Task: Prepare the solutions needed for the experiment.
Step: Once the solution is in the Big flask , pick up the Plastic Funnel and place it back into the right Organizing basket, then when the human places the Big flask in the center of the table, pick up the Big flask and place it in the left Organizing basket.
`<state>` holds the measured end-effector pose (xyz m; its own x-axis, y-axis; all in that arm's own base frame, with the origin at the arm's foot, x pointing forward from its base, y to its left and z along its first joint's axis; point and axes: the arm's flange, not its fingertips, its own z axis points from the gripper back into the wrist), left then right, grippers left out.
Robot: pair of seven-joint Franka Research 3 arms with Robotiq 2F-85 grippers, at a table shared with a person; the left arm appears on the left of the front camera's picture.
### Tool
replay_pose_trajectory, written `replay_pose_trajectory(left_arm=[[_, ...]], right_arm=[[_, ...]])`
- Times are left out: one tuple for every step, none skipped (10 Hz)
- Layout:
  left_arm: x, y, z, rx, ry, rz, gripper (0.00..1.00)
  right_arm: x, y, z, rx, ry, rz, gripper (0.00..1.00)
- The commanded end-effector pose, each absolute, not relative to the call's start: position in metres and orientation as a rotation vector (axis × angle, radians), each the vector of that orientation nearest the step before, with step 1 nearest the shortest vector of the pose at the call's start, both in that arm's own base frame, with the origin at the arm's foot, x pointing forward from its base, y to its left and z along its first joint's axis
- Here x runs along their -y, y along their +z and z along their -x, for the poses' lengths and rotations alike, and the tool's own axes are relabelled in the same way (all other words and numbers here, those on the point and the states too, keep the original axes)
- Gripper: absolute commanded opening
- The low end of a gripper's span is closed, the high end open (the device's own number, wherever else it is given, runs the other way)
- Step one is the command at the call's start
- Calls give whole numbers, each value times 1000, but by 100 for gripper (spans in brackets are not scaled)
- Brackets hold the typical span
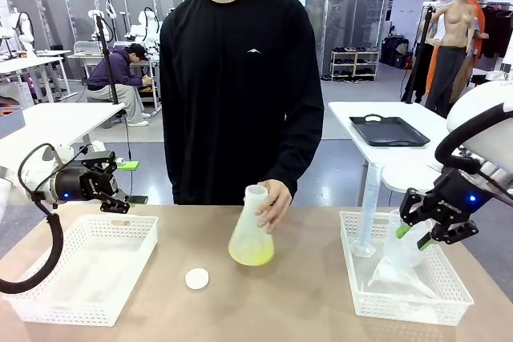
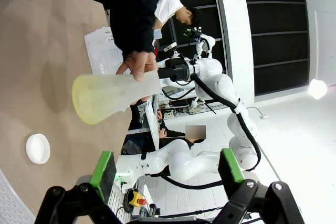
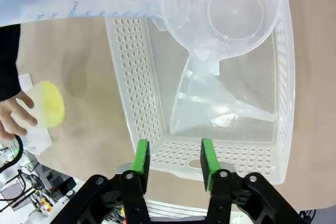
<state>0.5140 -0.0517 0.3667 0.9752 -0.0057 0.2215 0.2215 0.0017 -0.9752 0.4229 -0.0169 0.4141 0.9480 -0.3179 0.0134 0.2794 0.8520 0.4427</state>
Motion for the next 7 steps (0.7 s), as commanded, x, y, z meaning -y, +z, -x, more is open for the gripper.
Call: replay_pose_trajectory(left_arm=[[53,369,-514,170,-177,1559,100],[53,369,-514,170,-177,1559,100],[53,369,-514,170,-177,1559,100],[53,369,-514,170,-177,1559,100],[53,369,-514,170,-177,1559,100],[53,369,-514,170,-177,1559,100],[53,369,-514,170,-177,1559,100]], right_arm=[[17,418,-417,97,-313,-456,83],[17,418,-417,97,-313,-456,83],[17,418,-417,97,-313,-456,83],[17,418,-417,97,-313,-456,83],[17,418,-417,97,-313,-456,83],[17,418,-417,97,-313,-456,83],[17,418,-417,97,-313,-456,83]])
